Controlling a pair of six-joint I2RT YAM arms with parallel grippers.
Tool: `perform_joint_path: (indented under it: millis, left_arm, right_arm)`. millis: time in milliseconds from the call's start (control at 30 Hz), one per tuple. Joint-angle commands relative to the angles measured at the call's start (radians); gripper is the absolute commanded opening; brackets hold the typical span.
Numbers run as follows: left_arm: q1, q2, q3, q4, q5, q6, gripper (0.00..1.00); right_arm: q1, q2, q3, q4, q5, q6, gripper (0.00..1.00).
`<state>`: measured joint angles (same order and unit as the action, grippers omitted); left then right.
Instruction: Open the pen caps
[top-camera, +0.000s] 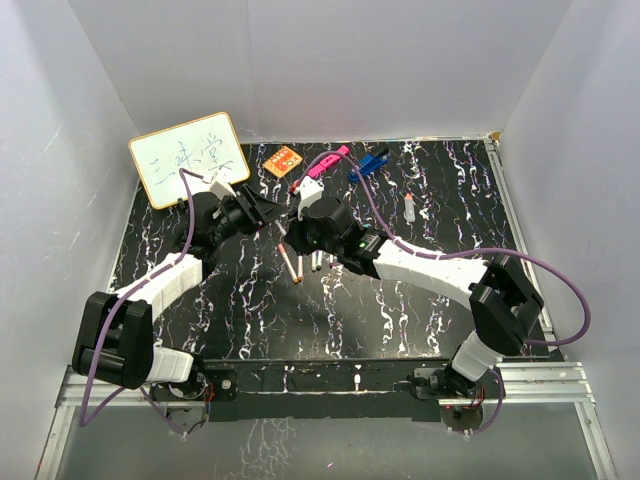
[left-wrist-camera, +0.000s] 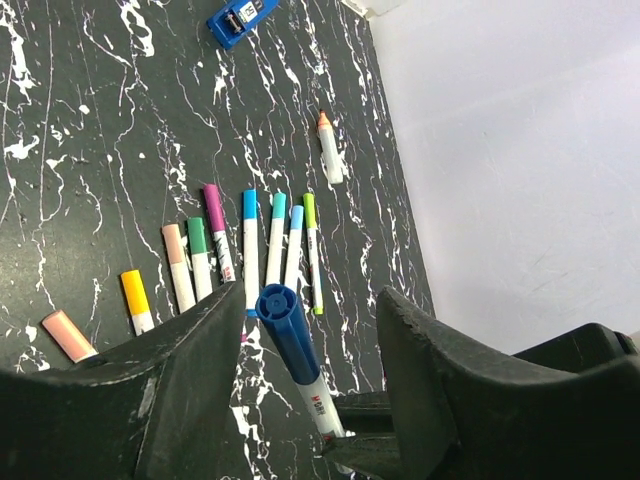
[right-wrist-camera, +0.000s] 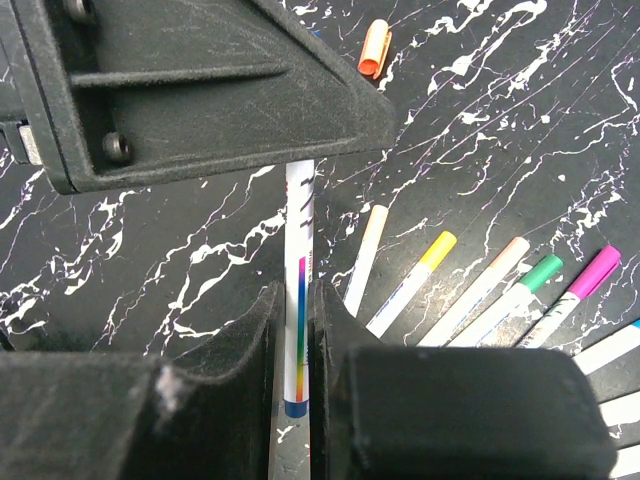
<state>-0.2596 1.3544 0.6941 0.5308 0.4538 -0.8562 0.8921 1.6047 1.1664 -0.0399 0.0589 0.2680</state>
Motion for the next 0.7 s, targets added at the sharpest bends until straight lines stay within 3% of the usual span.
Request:
perform_joint_path:
  millis: [0,333,600,667]
  left_arm:
    - [-0.006,0.001,0.034,0.039,0.005,-0.003,0.51]
    - [-0.006,0.000,0.017,0.067,0.017,-0.014,0.26]
    - [-0.008,-0.007,0.007,0.081,0.032,-0.015,0.22]
    - [-0.009,-0.005,0.007,0.082,0.034,-0.015,0.04]
  right_arm:
    - [0.001,-0.030,-0.011,0.073,-0.008,-0.008,0.00]
    - [0.001,-0.037,-0.022,0.077,0.000,-0.009,0.00]
    - [0.001,-0.048,-0.025,0.085,0.013,-0.007,0.00]
    - [0.001,-0.048,-0.023,0.087,0.013,-0.008,0.00]
